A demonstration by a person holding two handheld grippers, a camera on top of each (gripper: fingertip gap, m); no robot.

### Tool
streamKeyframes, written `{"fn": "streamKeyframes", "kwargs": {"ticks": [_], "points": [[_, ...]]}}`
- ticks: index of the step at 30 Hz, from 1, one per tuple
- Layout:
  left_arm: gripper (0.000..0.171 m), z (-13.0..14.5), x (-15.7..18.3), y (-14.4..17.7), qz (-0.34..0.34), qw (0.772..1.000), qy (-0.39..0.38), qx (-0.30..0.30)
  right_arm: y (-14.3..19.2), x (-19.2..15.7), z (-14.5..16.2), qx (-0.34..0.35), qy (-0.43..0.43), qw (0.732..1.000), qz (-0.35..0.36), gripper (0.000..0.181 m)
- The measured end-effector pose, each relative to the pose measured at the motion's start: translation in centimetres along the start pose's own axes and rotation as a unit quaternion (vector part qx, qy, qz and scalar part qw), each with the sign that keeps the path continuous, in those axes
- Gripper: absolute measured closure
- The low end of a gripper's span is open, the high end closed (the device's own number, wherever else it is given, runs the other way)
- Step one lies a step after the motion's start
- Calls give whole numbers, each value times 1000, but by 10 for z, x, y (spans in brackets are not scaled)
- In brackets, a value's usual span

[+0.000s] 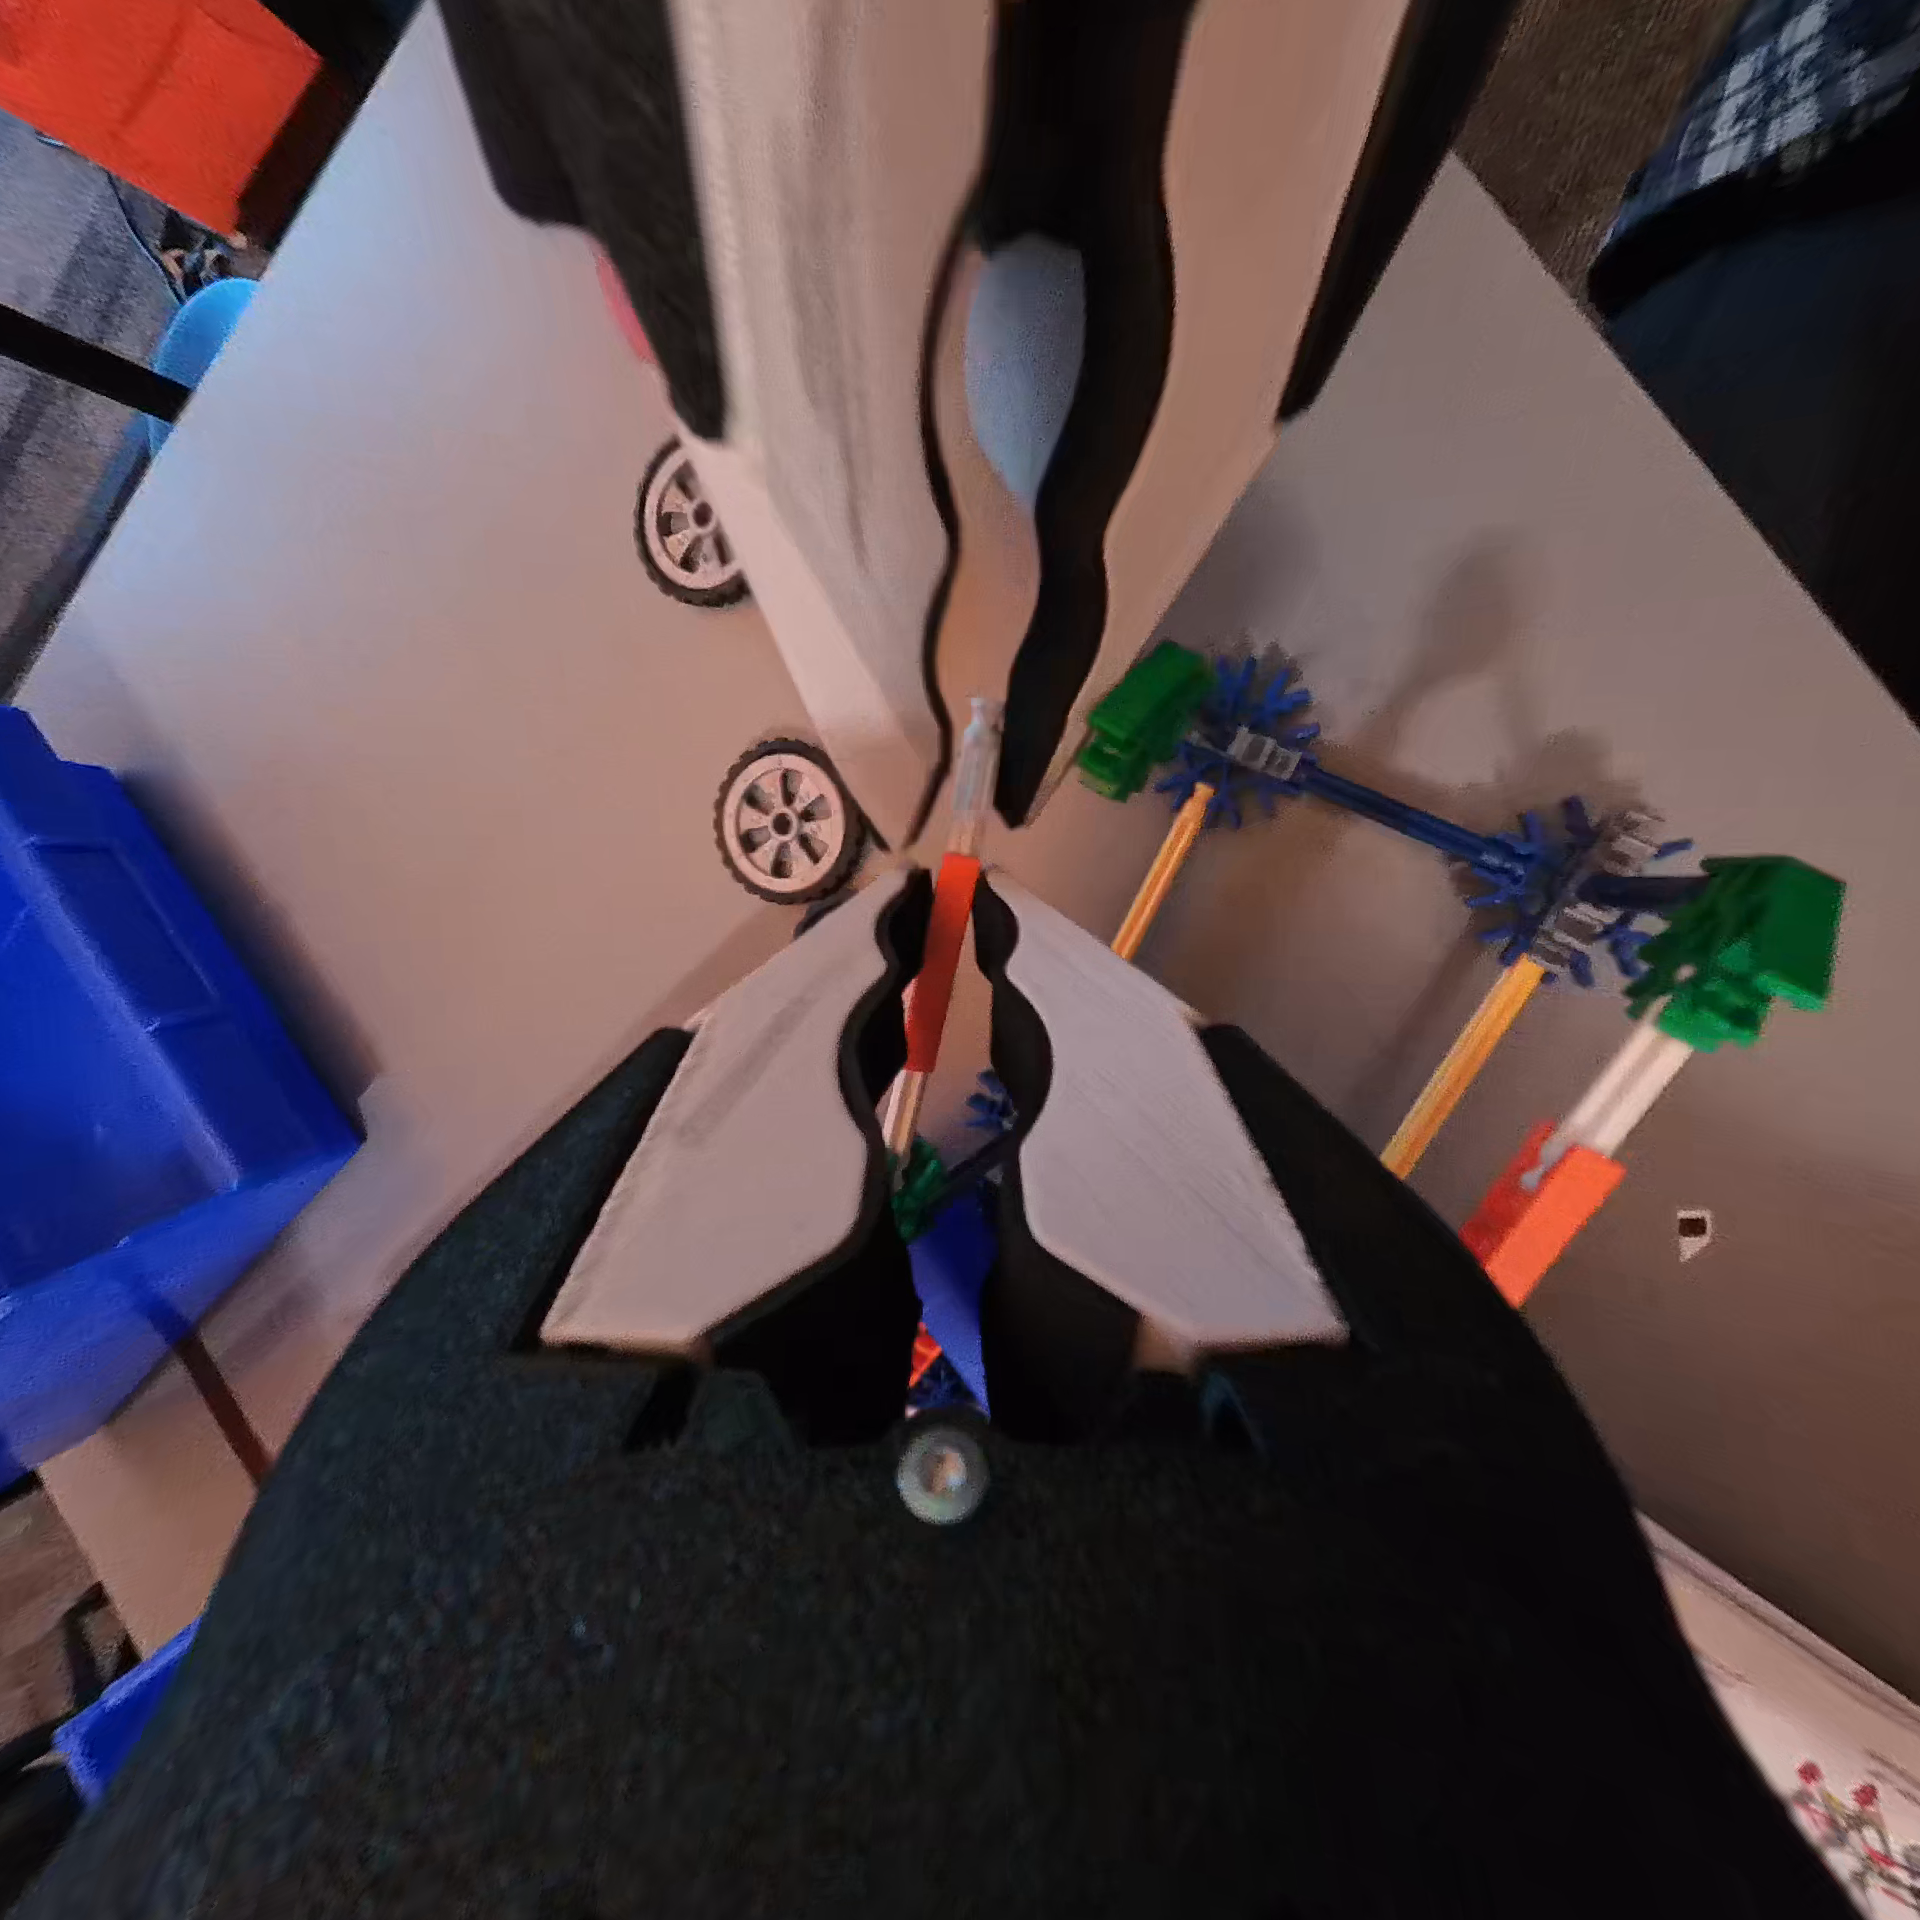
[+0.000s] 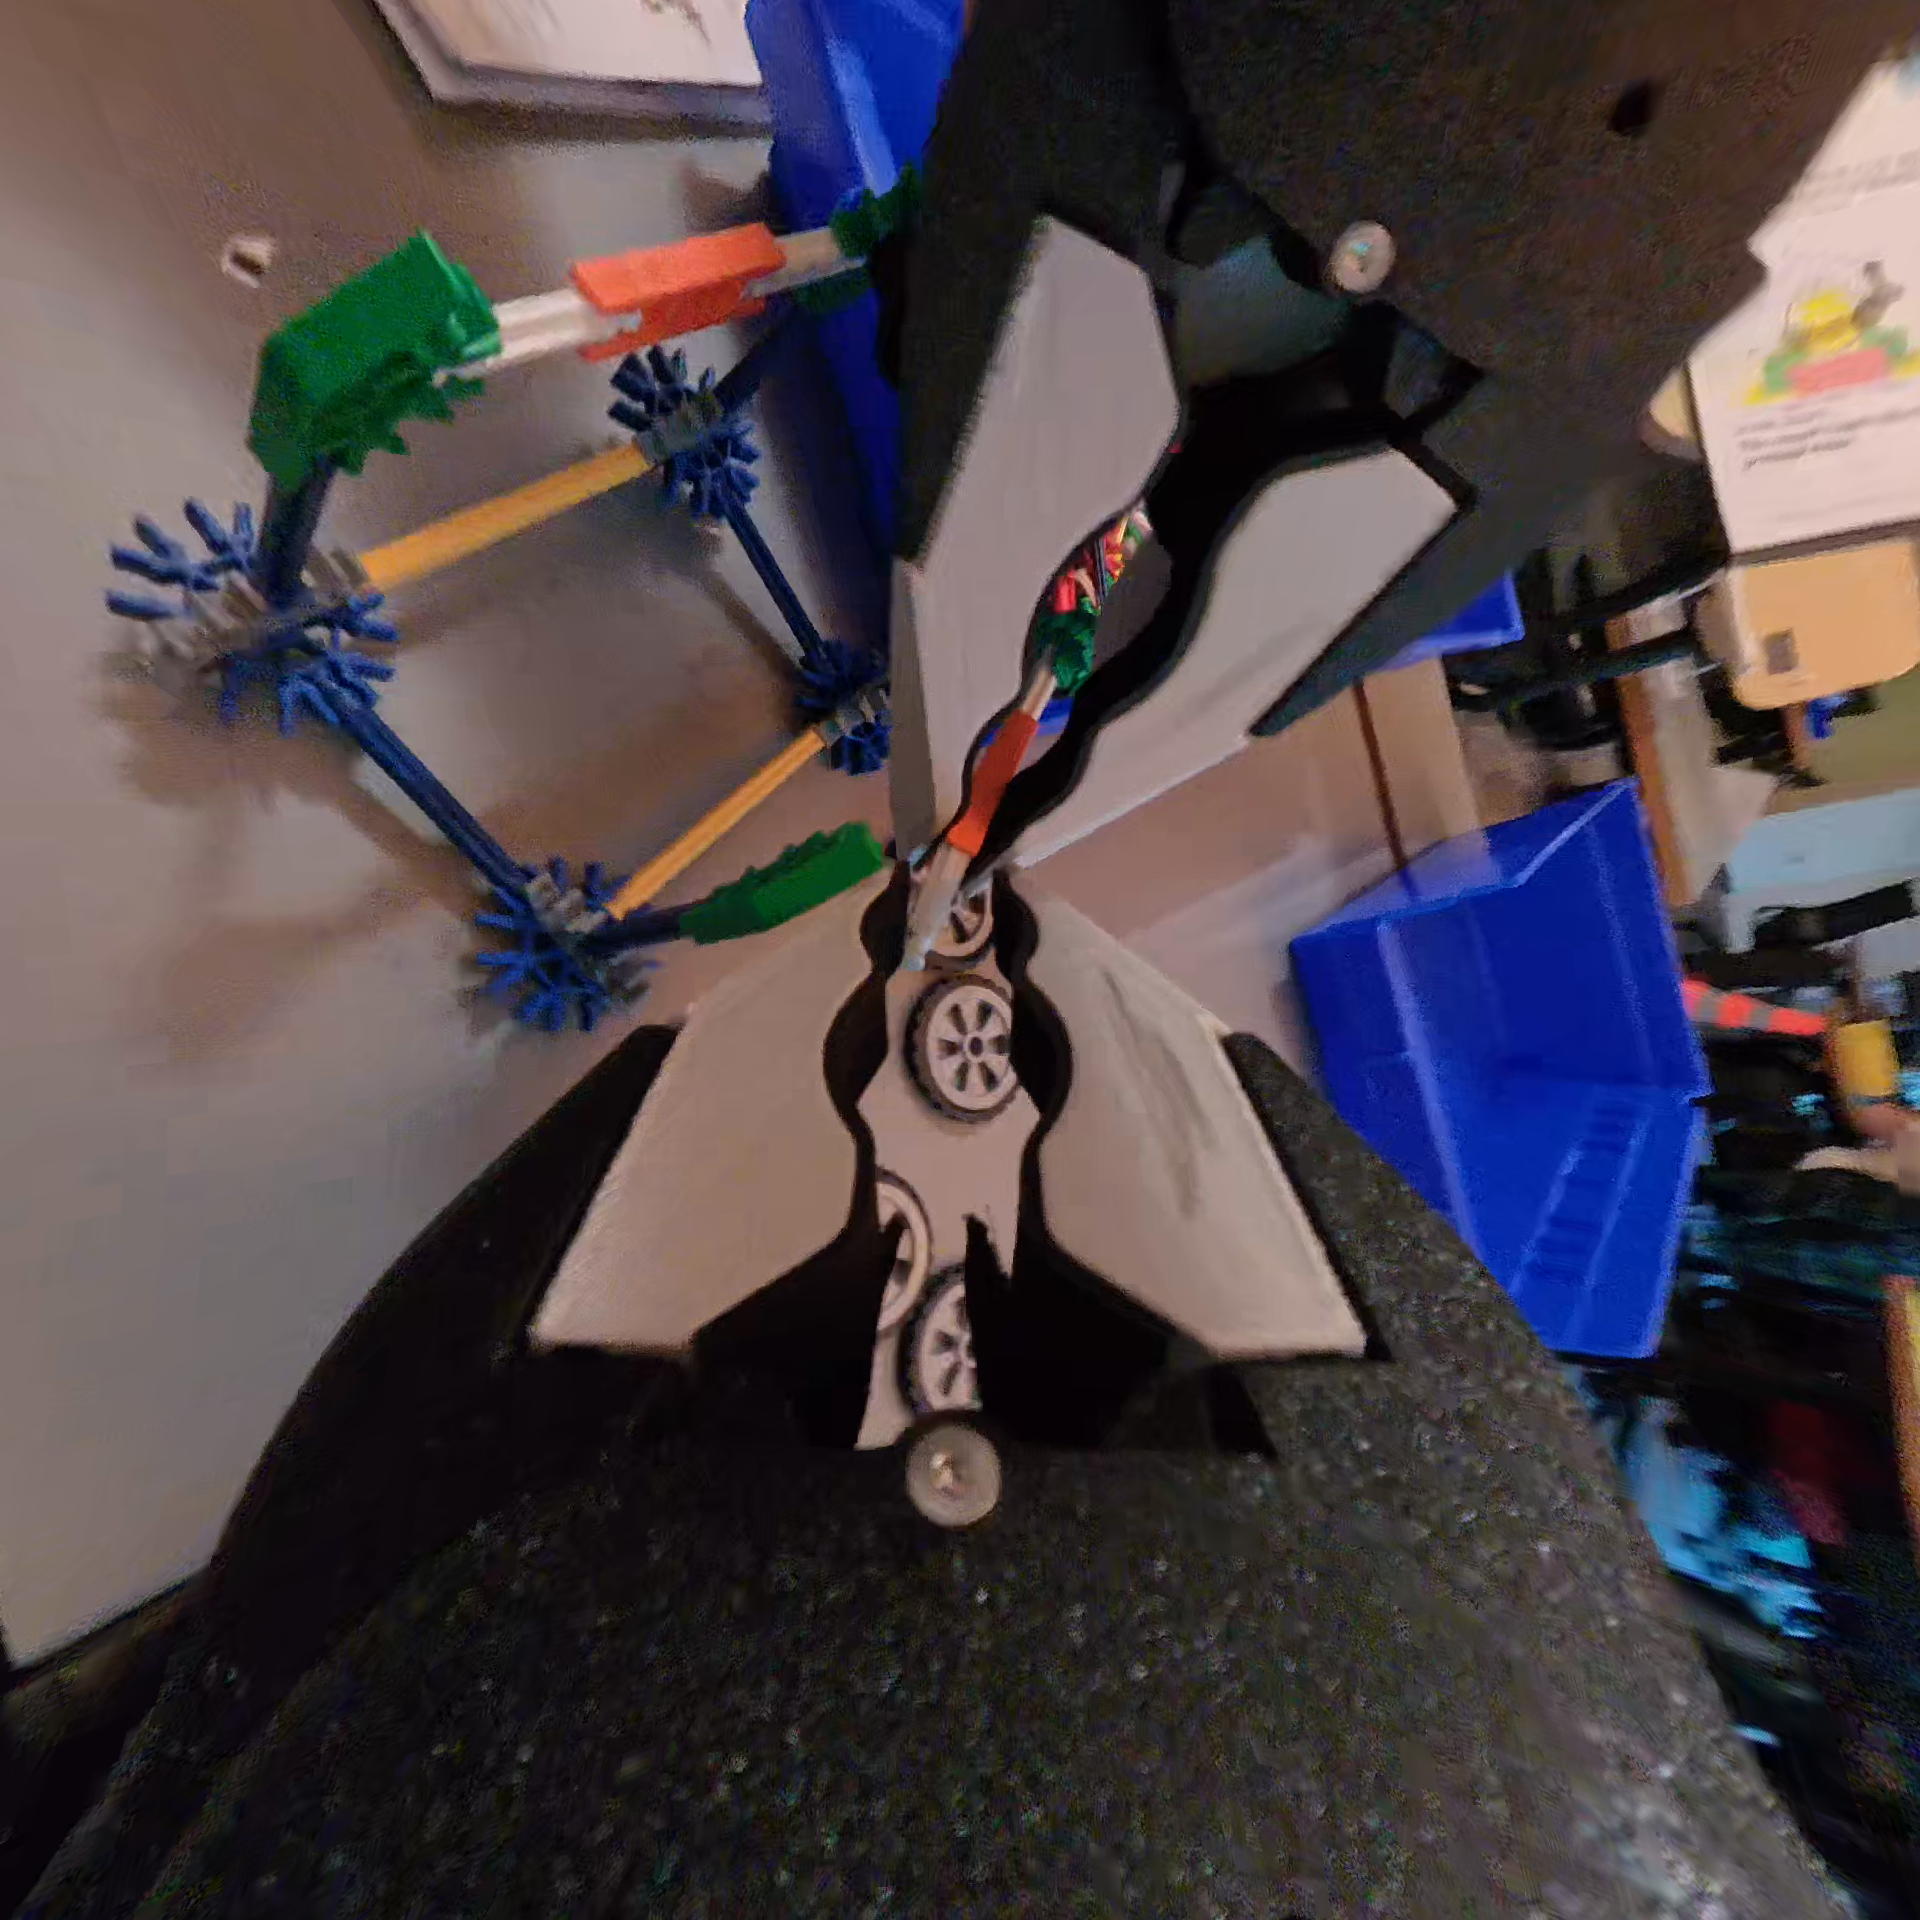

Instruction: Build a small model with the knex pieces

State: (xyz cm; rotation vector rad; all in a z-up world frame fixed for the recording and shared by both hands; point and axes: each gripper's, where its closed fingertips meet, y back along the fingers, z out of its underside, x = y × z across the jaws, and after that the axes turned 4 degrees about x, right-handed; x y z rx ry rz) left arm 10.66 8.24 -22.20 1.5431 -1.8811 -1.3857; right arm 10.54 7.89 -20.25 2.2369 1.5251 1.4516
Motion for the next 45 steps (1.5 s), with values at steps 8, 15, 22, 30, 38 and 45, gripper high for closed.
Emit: {"fn": "streamKeyframes", "kwargs": {"ticks": [8, 15, 22, 30, 38, 45], "points": [[166, 3, -6, 1, -14, 999, 39, -13, 29, 1, 10, 45, -221, 974, -11, 159], [166, 0, -8, -6, -27, 996, 65, -55, 24, -24, -1, 51, -309, 950, -18, 162], [167, -7, 6, -1, 14, 992, 111, -63, 22, -22, 20, 33, -297, 954, -7, 174], [168, -13, 16, -4, 91, 983, 148, -61, 26, -23, 24, 77, -294, 951, -59, 175], [157, -19, 13, -12, 80, 989, 114, -51, 27, -21, 23, 102, -313, 941, -76, 175], [167, -21, 15, -14, 92, 988, 118, -45, 30, -17, 18, 111, -312, 941, -64, 175]]}}
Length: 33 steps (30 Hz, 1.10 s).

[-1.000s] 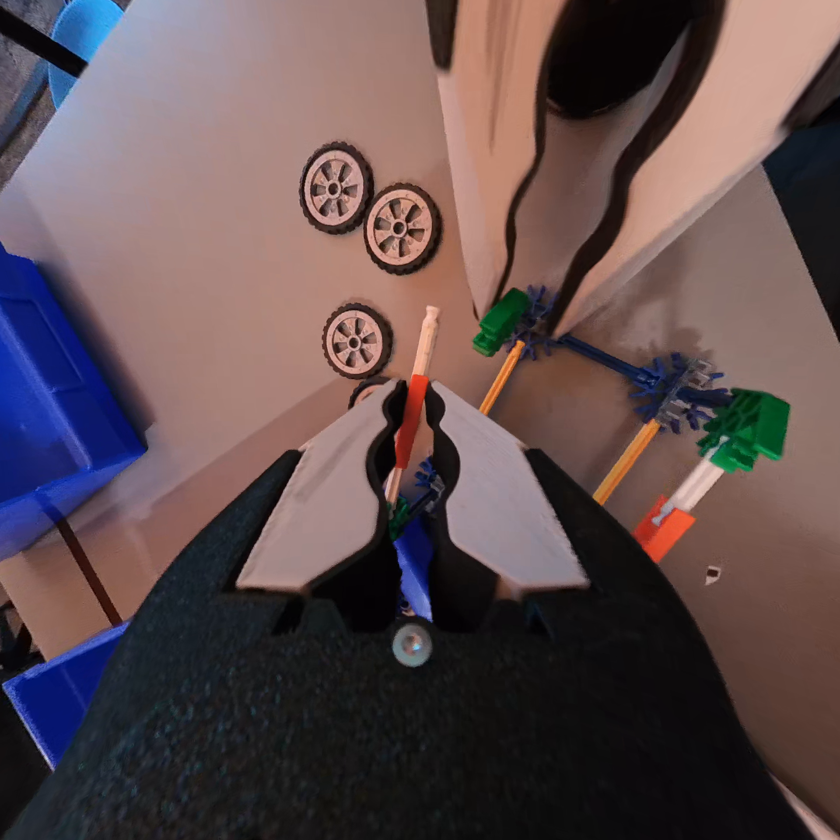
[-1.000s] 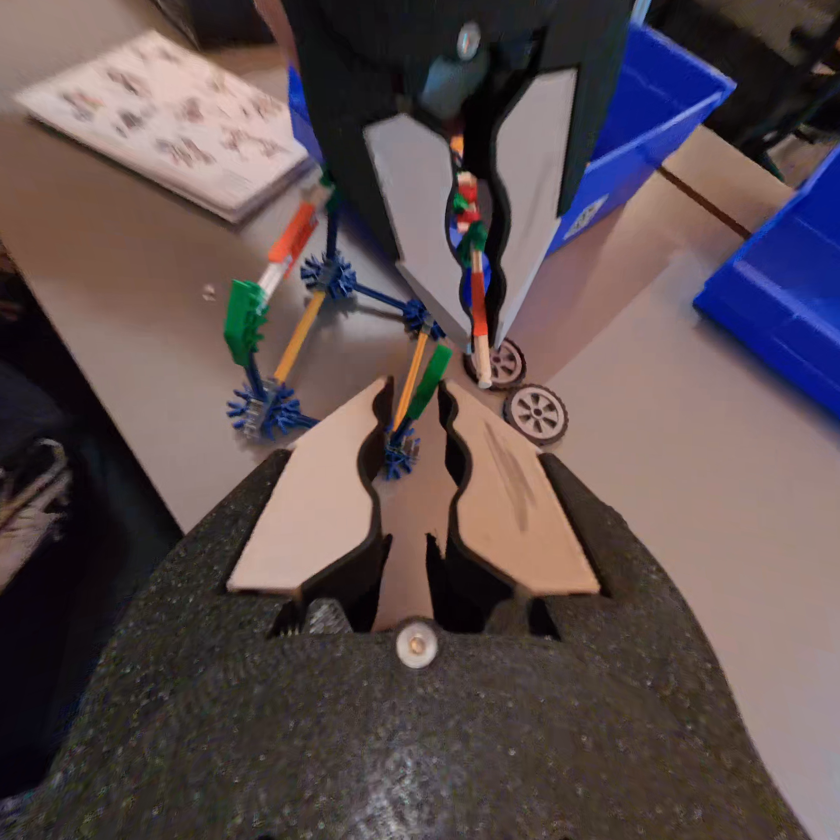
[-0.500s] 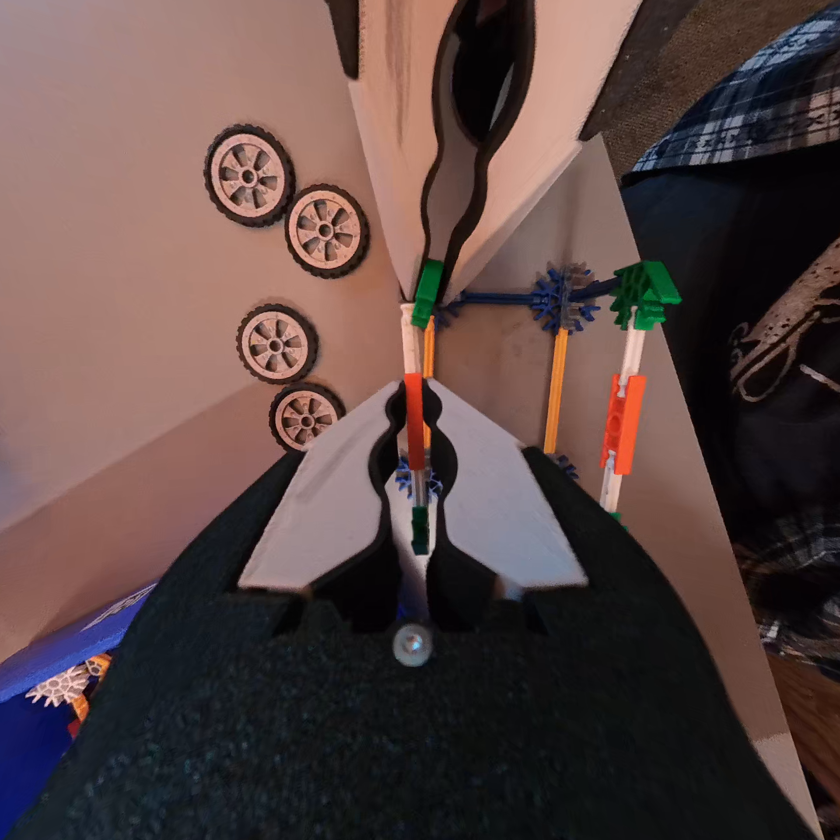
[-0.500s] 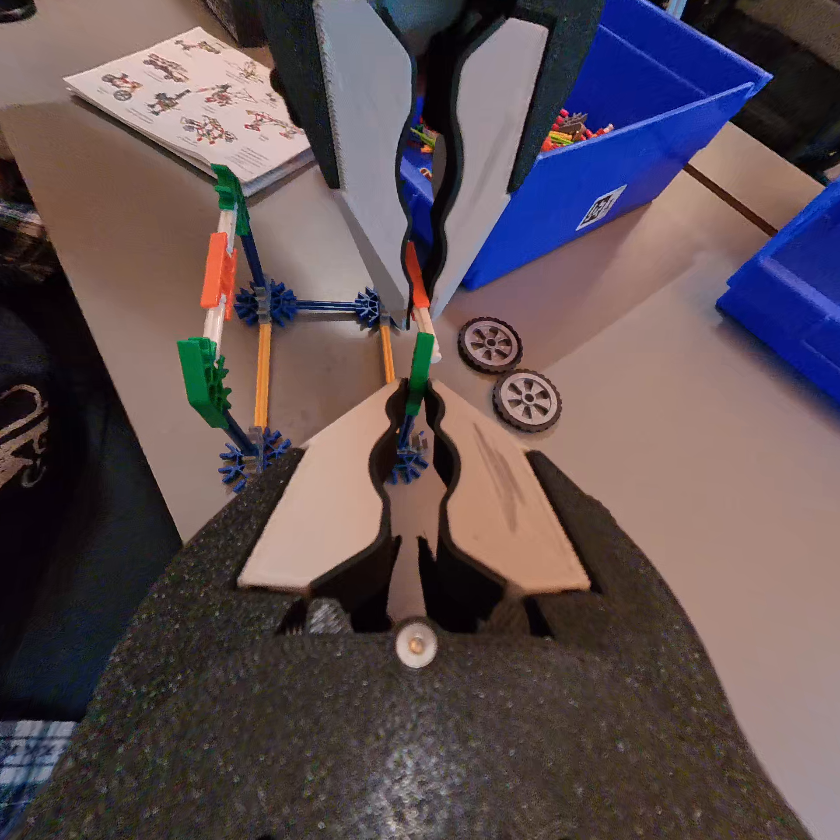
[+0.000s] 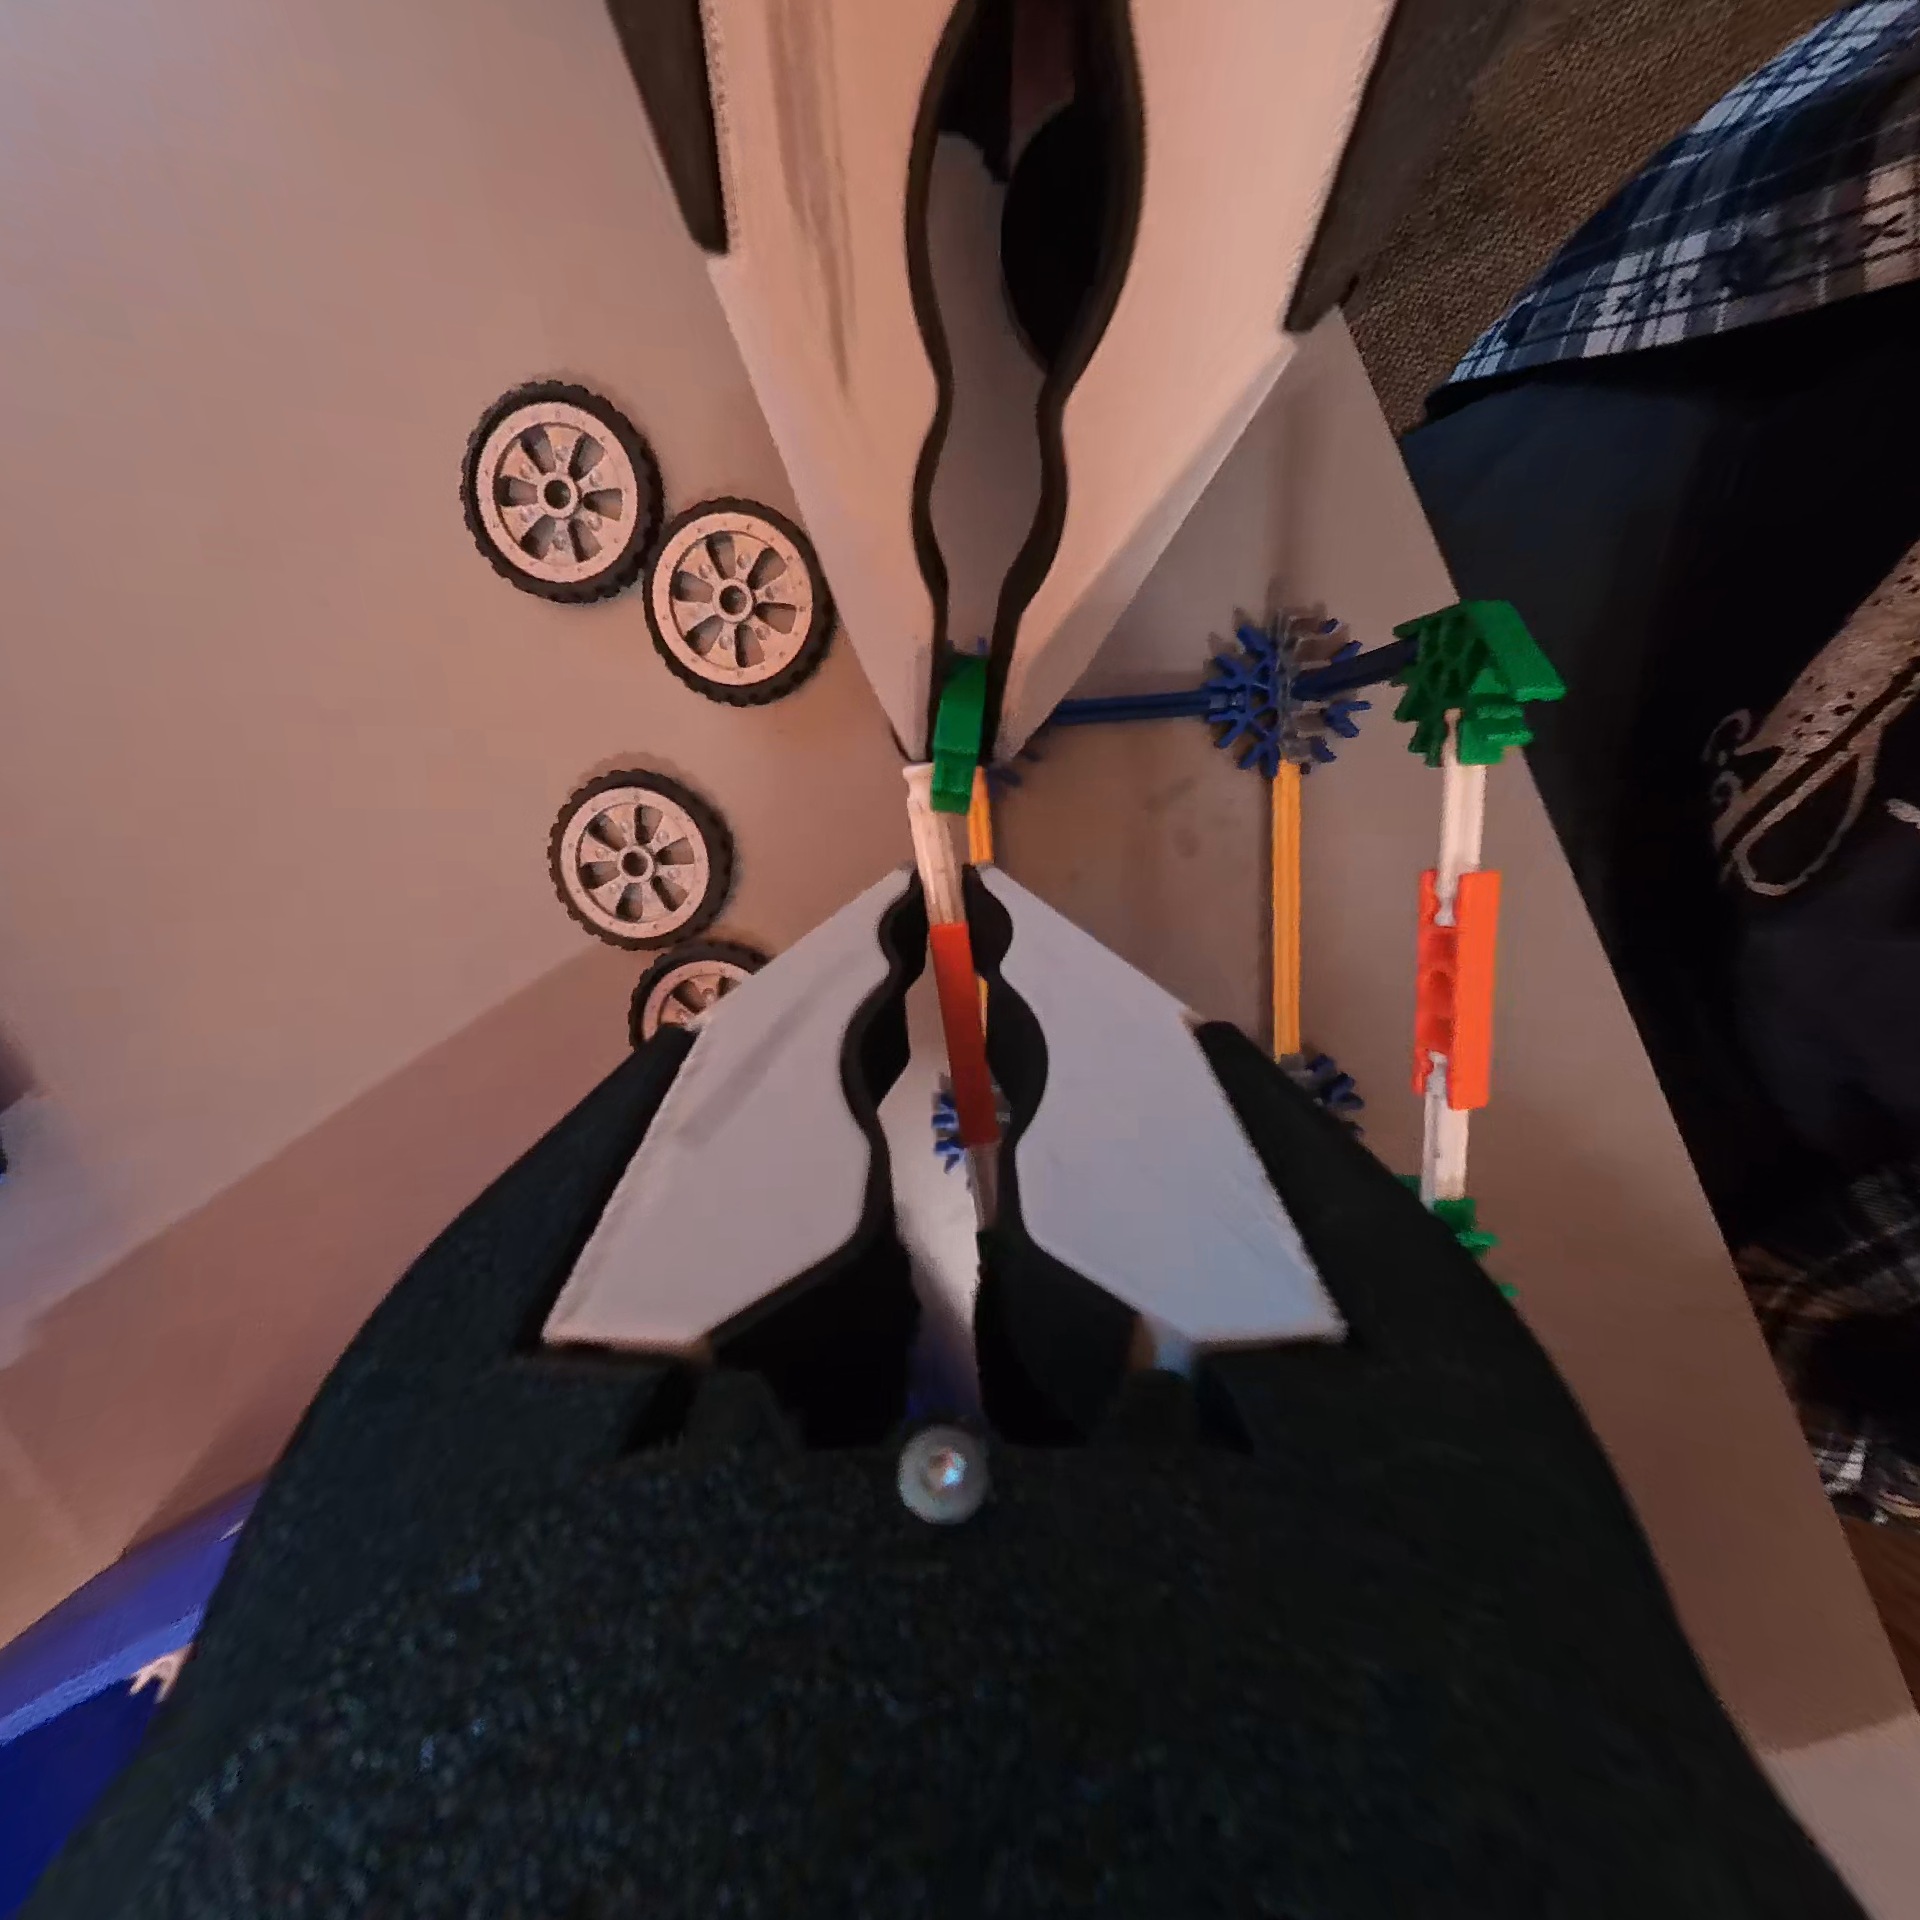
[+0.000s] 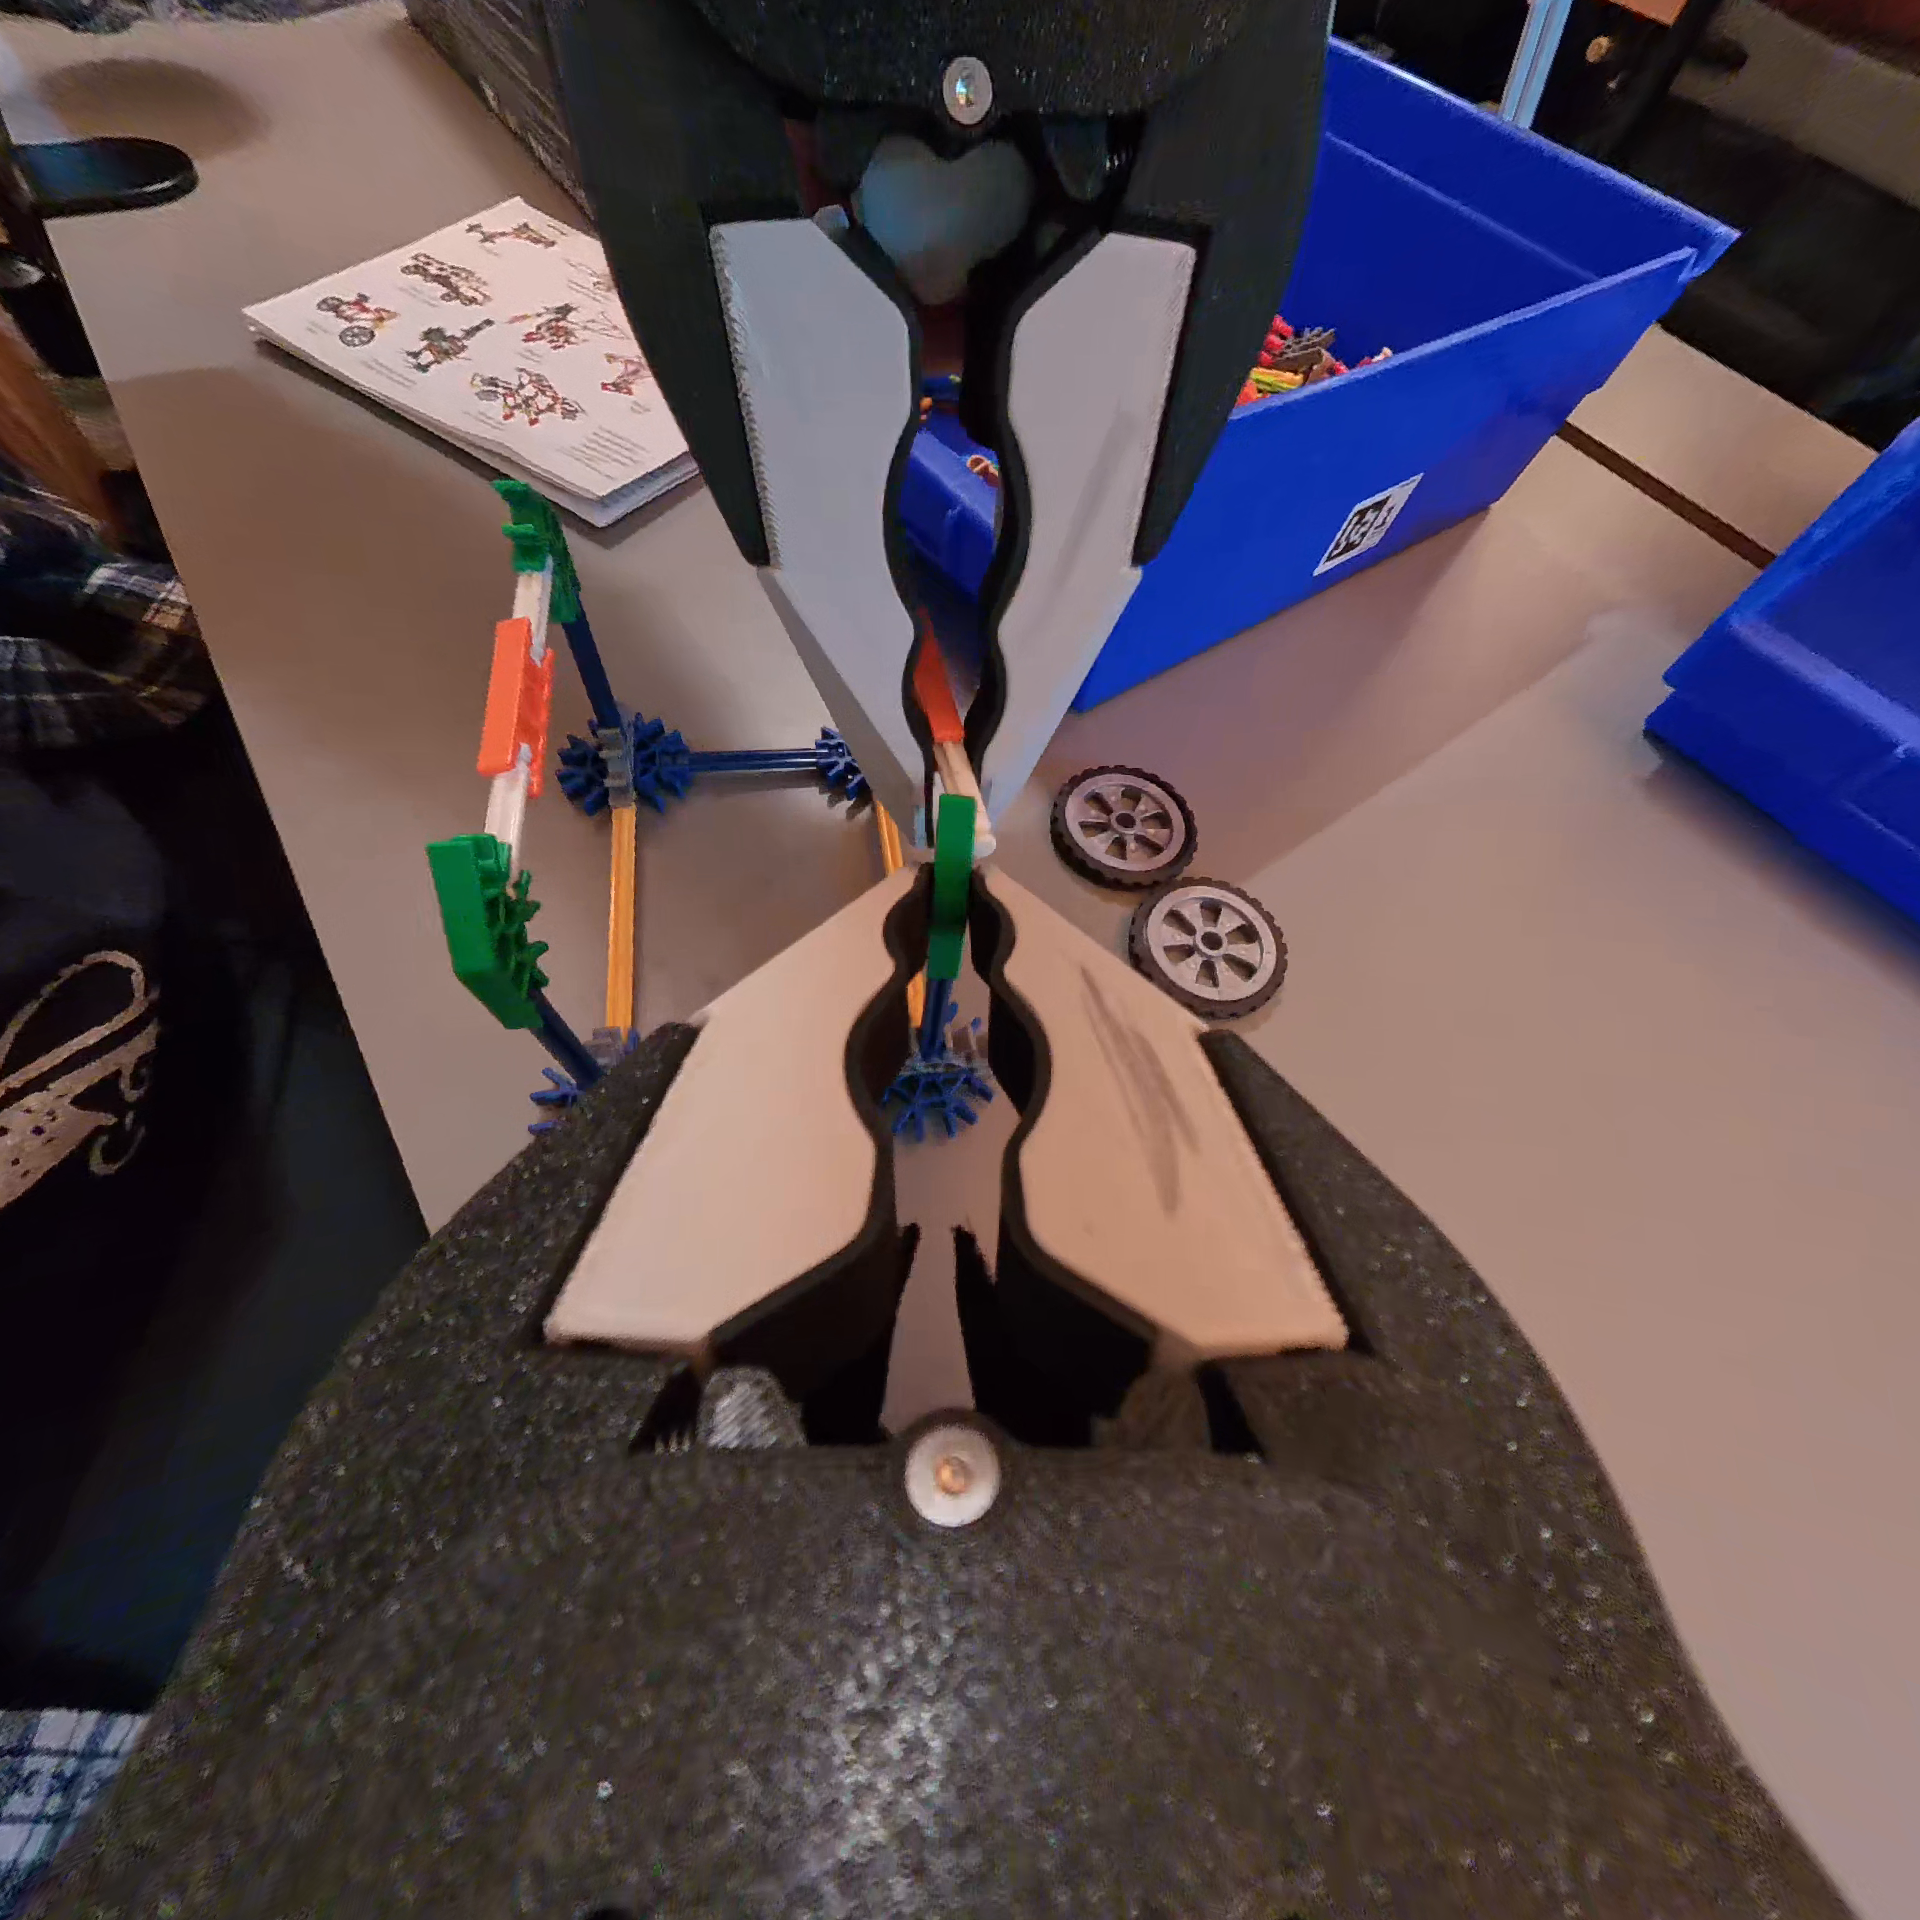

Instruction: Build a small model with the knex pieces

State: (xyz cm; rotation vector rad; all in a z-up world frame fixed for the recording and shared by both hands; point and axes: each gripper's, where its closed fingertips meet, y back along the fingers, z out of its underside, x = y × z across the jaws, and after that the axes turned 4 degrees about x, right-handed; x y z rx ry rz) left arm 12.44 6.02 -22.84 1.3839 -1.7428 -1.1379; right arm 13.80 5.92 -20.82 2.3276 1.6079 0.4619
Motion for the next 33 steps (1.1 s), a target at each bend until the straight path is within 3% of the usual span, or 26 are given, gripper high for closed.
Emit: {"fn": "streamKeyframes", "kwargs": {"ticks": [10, 19, 33], "points": [[168, 2, 4, 0, 22, 1000, -10, -10, -2, -3, 1, 27, -50, 996, -68, 175], [169, 2, 1, 0, 9, 1000, -14, -16, -1, -5, 2, 2, -6, 1000, -23, 176], [169, 1, 6, 0, 24, 999, -33, -14, 5, 1, 4, 12, -34, 999, -38, 176]]}}
